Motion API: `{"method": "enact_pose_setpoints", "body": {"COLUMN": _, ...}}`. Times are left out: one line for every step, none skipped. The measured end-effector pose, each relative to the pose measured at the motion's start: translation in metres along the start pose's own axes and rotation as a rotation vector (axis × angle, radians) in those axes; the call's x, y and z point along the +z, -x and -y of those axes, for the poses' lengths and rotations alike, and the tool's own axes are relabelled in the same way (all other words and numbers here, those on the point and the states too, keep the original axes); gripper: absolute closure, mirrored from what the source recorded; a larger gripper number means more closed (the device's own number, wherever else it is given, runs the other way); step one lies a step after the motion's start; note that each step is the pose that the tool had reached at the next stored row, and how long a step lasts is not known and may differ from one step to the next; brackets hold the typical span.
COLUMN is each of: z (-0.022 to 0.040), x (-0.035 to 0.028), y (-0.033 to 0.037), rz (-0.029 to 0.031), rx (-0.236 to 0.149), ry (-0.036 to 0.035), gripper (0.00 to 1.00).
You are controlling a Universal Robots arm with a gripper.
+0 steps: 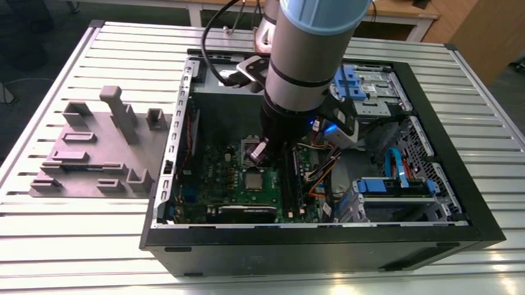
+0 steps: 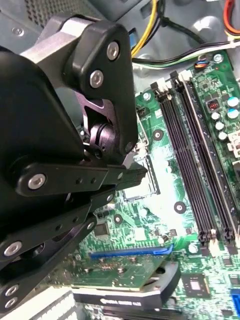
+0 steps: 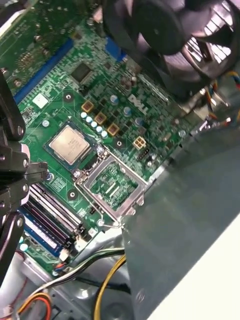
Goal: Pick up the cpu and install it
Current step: 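Close the cpu cover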
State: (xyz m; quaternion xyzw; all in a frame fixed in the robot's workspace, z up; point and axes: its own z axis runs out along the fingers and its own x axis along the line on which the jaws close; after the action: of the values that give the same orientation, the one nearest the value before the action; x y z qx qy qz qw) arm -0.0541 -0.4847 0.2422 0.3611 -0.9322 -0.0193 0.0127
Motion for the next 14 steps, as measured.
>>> {"method": "enact_pose_setpoints", "body": {"z": 0.0001, "x": 0.0001, "y": 0.0000, "rz": 0.0025, "rx": -0.011, "ry": 0.0023, "gripper": 0.90}}
{"method": "enact_pose_setpoints", "body": {"z": 0.0001, "x": 0.0003, "y": 0.0001, "rz": 0.0096, "rx": -0.018, "ry": 0.0098, "gripper": 0.90}}
{"method": "enact_pose_setpoints", "body": {"z": 0.0000, "x": 0.0003, "y": 0.0000, "rz": 0.0204, "rx": -0.023, "ry": 0.0217, "gripper": 0.90}}
{"method": "enact_pose_setpoints", "body": {"z": 0.0000, "x": 0.0002, "y": 0.0000, "rz": 0.0319, "rx": -0.028, "ry": 0.0346, "gripper": 0.90}}
{"method": "enact_pose_setpoints", "body": {"z": 0.0000, "x": 0.0003, "y": 0.0000, "rz": 0.0432, "rx": -0.034, "ry": 0.0469, "gripper": 0.90}}
{"method": "enact_pose_setpoints", "body": {"z": 0.0000, "x": 0.0003, "y": 0.0000, "rz": 0.0542, "rx": -0.039, "ry": 0.0588, "gripper": 0.90}}
{"method": "enact_pose_setpoints", "body": {"z": 0.0000, "x": 0.0003, "y": 0.0000, "rz": 0.0634, "rx": -0.044, "ry": 0.0692, "gripper": 0.90}}
{"method": "enact_pose_setpoints", "body": {"z": 0.0000, "x": 0.0006, "y": 0.0000, "rz": 0.0682, "rx": -0.052, "ry": 0.0751, "gripper": 0.90}}
{"method": "enact_pose_setpoints", "body": {"z": 0.0000, "x": 0.0013, "y": 0.0001, "rz": 0.0677, "rx": -0.068, "ry": 0.0760, "gripper": 0.90}}
{"method": "enact_pose_setpoints", "body": {"z": 0.0000, "x": 0.0020, "y": 0.0000, "rz": 0.0659, "rx": -0.086, "ry": 0.0764, "gripper": 0.90}}
{"method": "enact_pose_setpoints", "body": {"z": 0.0001, "x": 0.0028, "y": 0.0000, "rz": 0.0642, "rx": -0.105, "ry": 0.0769, "gripper": 0.90}}
{"method": "enact_pose_setpoints", "body": {"z": 0.0001, "x": 0.0035, "y": 0.0000, "rz": 0.0627, "rx": -0.123, "ry": 0.0773, "gripper": 0.90}}
{"method": "enact_pose_setpoints", "body": {"z": 0.0002, "x": 0.0042, "y": 0.0000, "rz": 0.0612, "rx": -0.141, "ry": 0.0777, "gripper": 0.90}}
{"method": "enact_pose_setpoints", "body": {"z": 0.0002, "x": 0.0046, "y": 0.0000, "rz": 0.0610, "rx": -0.153, "ry": 0.0788, "gripper": 0.90}}
